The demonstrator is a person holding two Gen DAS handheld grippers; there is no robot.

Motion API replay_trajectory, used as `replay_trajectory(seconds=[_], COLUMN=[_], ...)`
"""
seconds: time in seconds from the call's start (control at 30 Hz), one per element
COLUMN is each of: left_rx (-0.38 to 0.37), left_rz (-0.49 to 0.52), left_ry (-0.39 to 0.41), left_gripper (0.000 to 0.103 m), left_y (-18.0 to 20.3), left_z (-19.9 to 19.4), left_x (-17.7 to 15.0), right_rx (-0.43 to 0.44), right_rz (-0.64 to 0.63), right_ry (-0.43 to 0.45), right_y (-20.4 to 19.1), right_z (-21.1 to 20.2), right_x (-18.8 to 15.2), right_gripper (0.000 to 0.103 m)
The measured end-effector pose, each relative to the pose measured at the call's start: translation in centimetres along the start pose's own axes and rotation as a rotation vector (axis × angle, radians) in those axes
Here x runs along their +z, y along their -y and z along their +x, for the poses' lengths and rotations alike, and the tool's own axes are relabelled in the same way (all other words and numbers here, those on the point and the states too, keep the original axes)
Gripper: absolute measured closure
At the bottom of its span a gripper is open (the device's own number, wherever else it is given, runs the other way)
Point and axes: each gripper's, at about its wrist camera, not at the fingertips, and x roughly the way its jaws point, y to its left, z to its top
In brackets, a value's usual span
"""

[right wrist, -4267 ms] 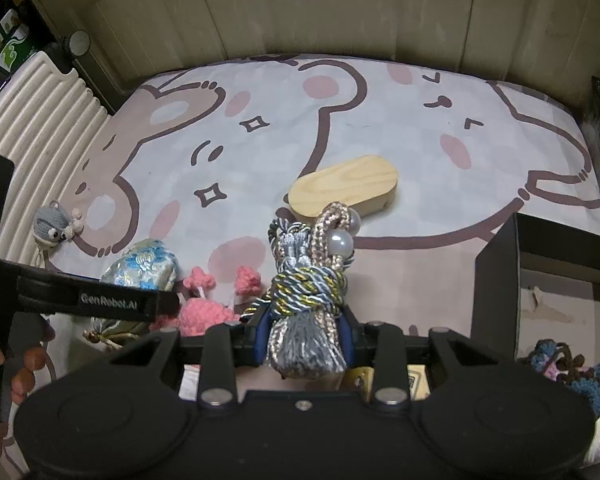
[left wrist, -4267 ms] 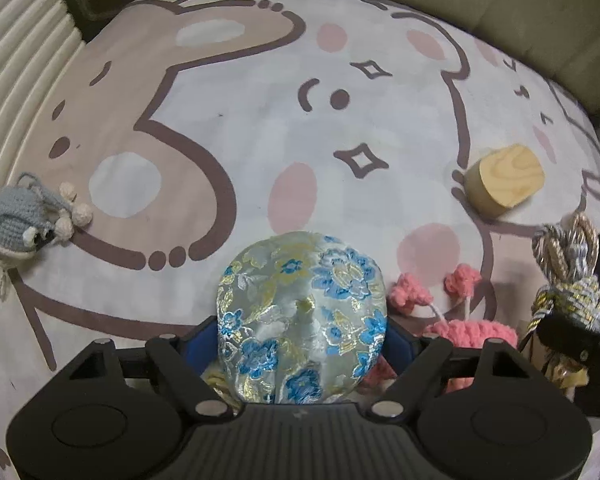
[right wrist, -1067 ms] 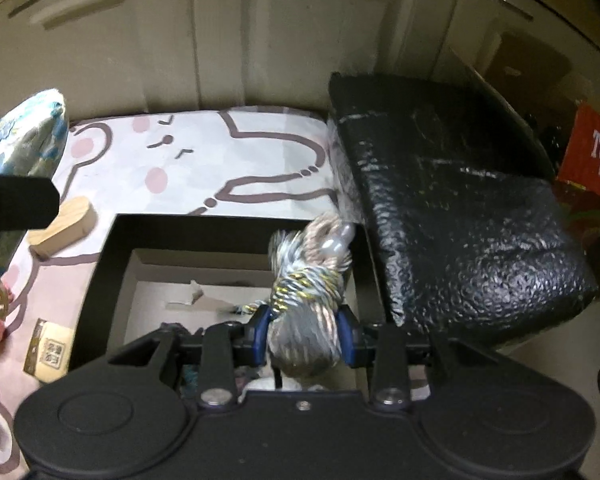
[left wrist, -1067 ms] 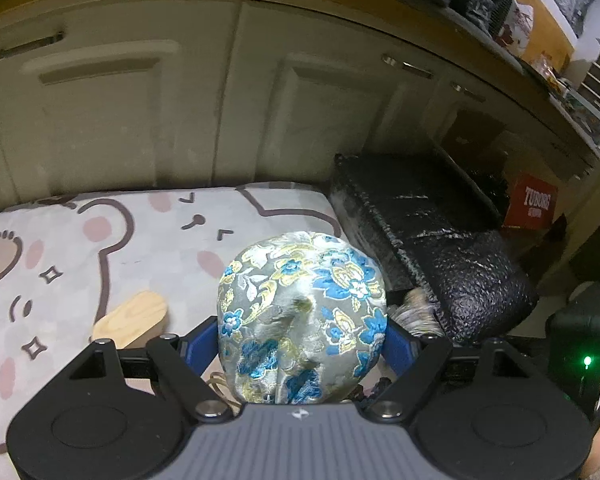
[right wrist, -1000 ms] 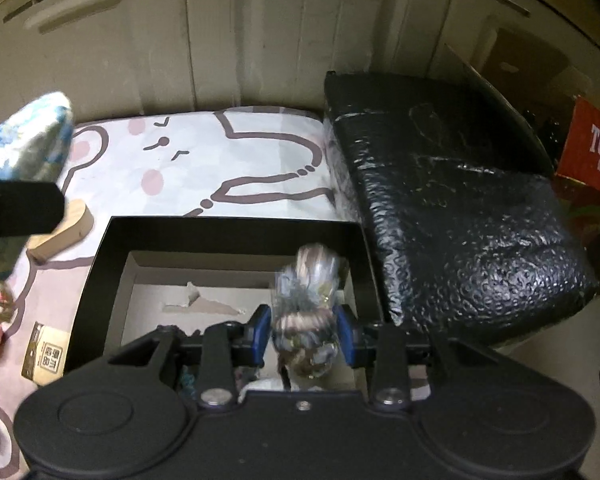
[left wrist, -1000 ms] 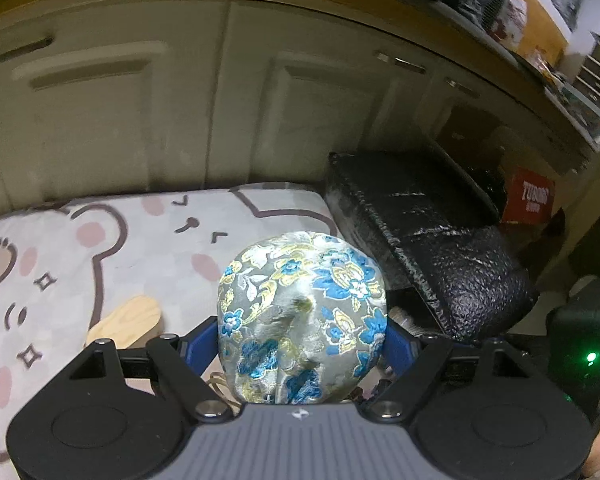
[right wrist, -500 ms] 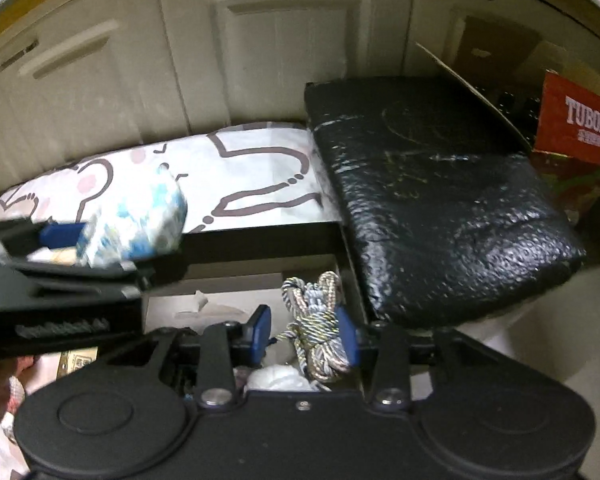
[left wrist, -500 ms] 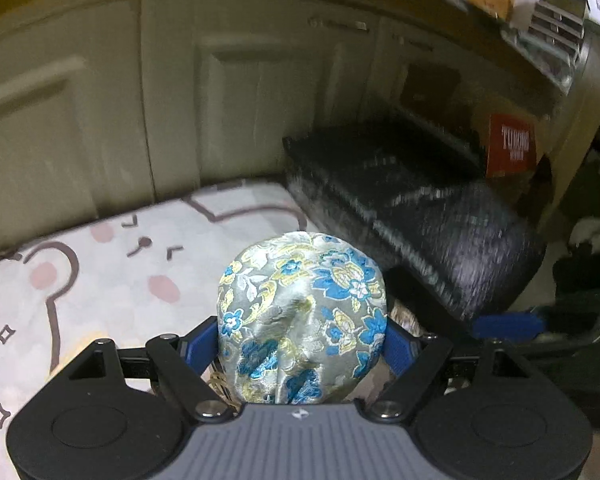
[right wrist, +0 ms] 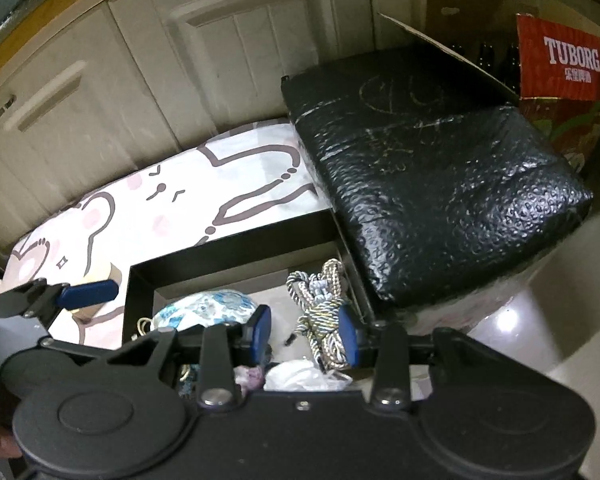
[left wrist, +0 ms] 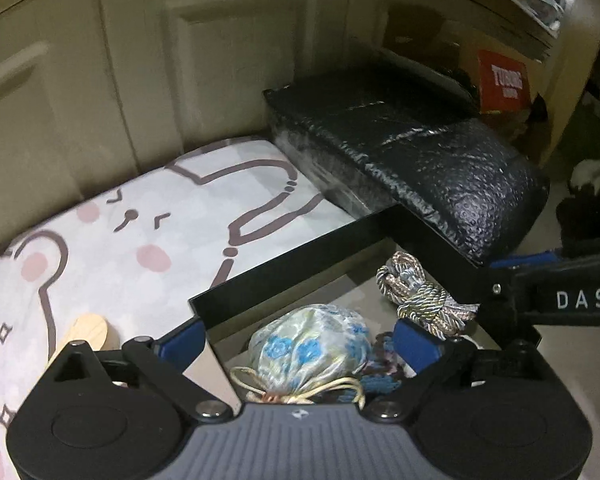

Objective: Organize objects
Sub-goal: 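Open the left tool over the black box while the right tool releases the rope bundle inside, then withdraw both tools from the black box back over the mat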

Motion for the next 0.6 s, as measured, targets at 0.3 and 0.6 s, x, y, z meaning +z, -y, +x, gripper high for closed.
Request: replay_trajectory(seconds=[0.3,0.6], left_rx=[0.021,0.050], left_rz=[-0.074,-0.156], left_ry=[-0.023,-0.050], left_gripper=[0.004,0.004], left_y=[-1.9,-3.6], left_z=[-0.9,-2.4], left_x=[-0.2,-0.6], right_rx=[0.004,-0.015], right_rz=[-0.009,-0.020], right_ry=[-0.023,-0.023], right_y=[-1.0,-1.5], right_z=[0.5,0.0], right_x=[-0.1,-0.3], right_gripper=[0.064,0.064])
